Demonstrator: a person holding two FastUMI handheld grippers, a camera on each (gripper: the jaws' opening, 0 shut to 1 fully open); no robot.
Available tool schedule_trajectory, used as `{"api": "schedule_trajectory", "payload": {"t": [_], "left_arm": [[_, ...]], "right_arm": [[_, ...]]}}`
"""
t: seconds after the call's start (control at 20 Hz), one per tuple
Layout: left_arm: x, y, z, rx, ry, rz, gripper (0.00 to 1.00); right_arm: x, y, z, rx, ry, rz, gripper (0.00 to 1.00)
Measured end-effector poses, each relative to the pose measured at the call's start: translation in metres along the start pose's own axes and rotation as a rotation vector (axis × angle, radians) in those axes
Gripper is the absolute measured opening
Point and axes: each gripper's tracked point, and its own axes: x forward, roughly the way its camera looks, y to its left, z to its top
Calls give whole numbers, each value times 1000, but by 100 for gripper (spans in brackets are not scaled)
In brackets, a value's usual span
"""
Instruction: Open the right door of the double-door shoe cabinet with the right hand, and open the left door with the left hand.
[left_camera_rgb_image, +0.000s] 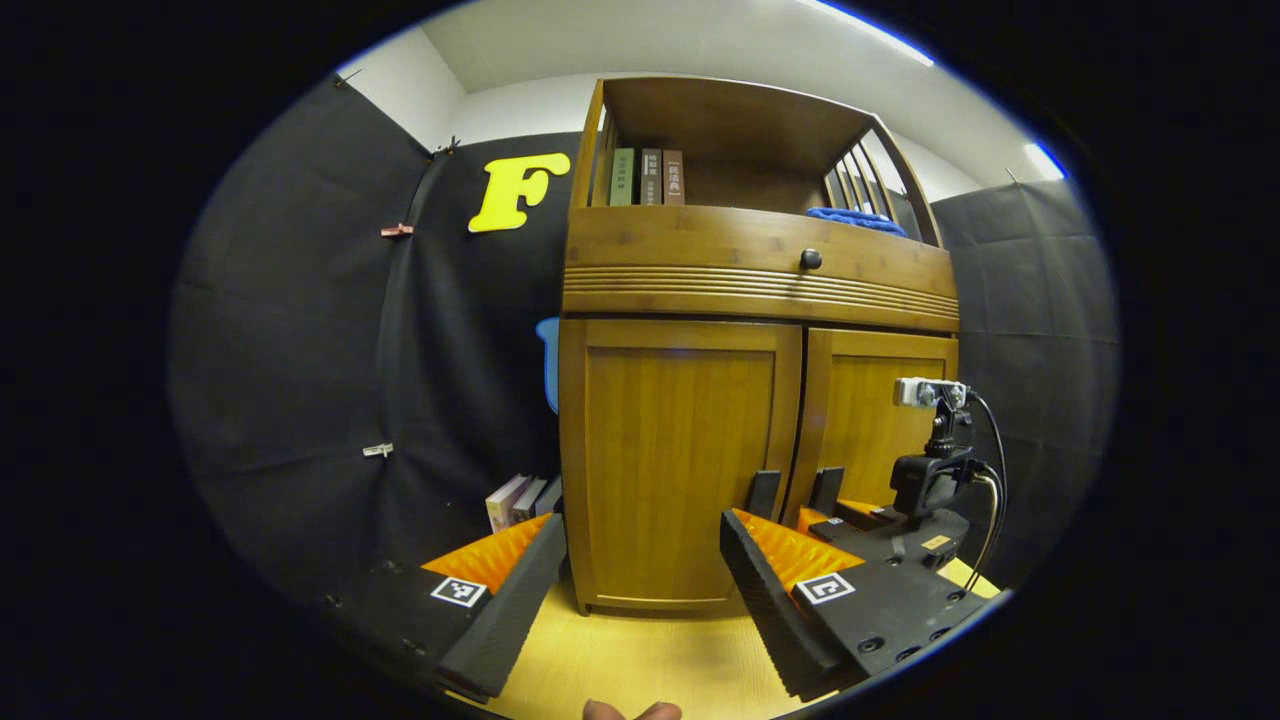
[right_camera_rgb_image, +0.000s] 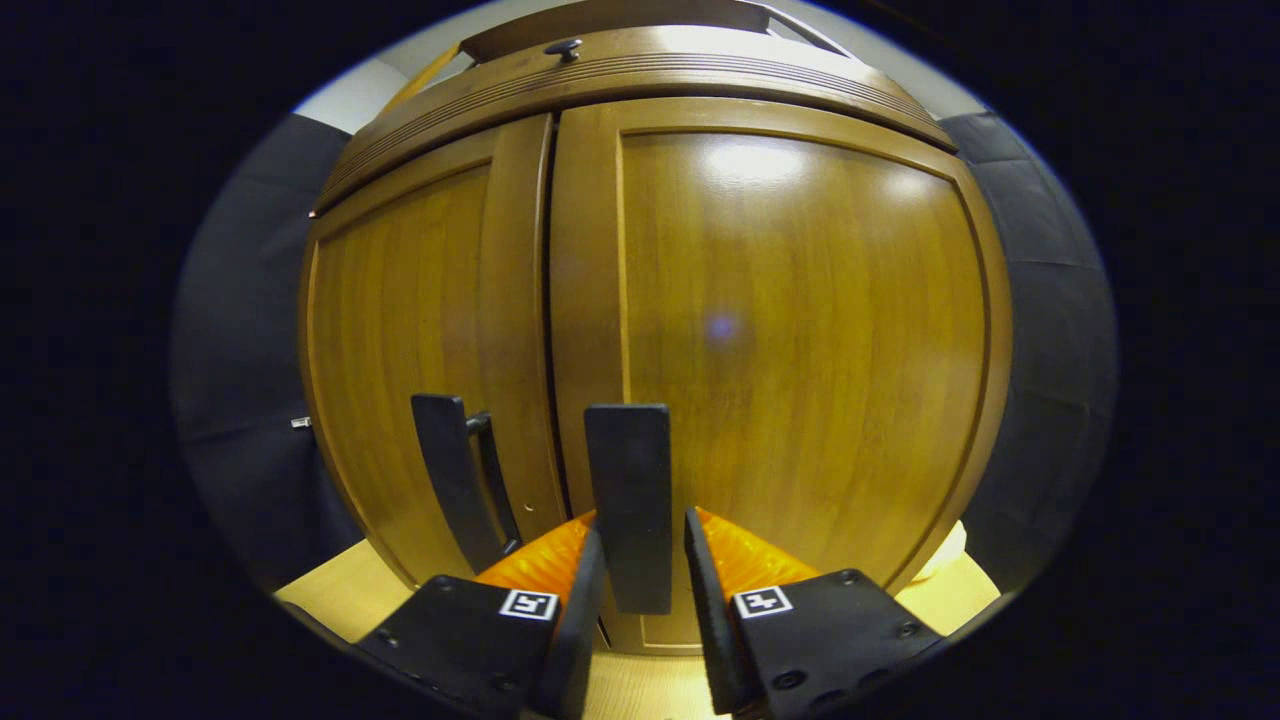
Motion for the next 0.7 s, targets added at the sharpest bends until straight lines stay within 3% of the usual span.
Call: {"api": "schedule_trajectory", "payload": {"t": [0.05,0.15,0.25,0.45,0.7], "left_arm": [[-1,2,-2,2,6,9,96],[-4,4,-3,5,13,27,96],[-13,8,-6,6,17,41,96],[-37,10,-9,6,27,44,96],[-64,5,-1,41,-9,27,96]], "right_arm": [[-3,-2,1,-14,6,-15,40],[-2,-2,1,4,12,-36,37],[-3,0,-2,37,32,-43,25],[-22,-3,-5,19,29,-16,25],[-86,-14,-11,45,21,37,25]]}}
